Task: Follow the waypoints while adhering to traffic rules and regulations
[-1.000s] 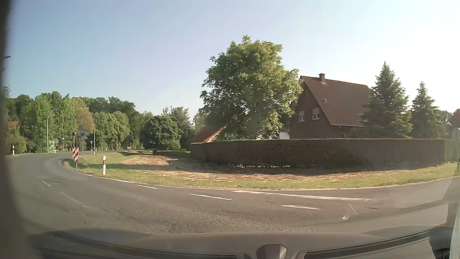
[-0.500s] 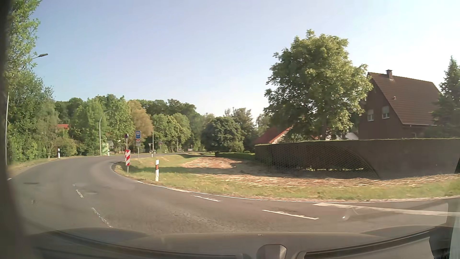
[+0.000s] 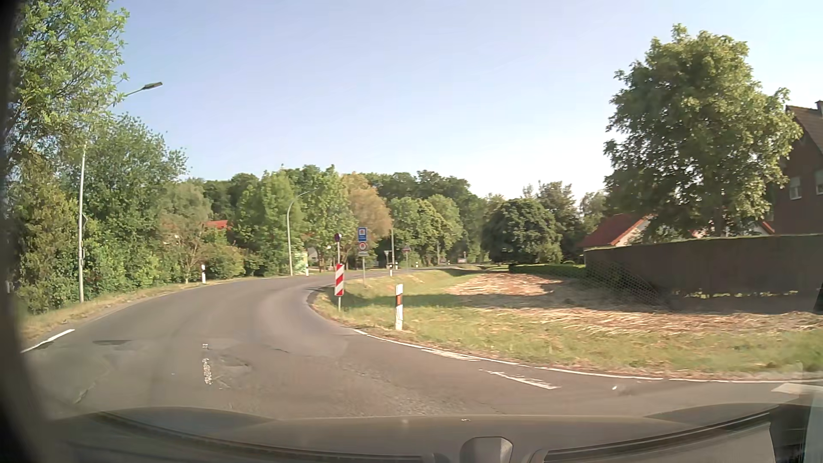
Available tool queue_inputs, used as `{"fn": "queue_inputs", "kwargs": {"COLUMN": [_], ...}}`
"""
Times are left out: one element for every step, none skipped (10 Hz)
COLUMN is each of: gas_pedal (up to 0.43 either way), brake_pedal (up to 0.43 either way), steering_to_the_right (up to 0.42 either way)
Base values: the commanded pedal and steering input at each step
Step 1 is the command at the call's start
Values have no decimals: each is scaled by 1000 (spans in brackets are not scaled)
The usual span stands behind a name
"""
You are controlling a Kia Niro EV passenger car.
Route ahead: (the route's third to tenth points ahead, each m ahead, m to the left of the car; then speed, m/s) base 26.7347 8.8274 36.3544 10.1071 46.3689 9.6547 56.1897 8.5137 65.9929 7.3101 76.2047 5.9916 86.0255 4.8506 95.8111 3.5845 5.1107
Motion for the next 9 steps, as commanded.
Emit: {"fn": "queue_inputs", "kwargs": {"gas_pedal": [358,358,350,311,260,260,260,260,287], "brake_pedal": [6,6,6,6,6,6,6,6,6], "steering_to_the_right": [-404,-362,-317,-269,-214,-179,-148,-127,-114]}}
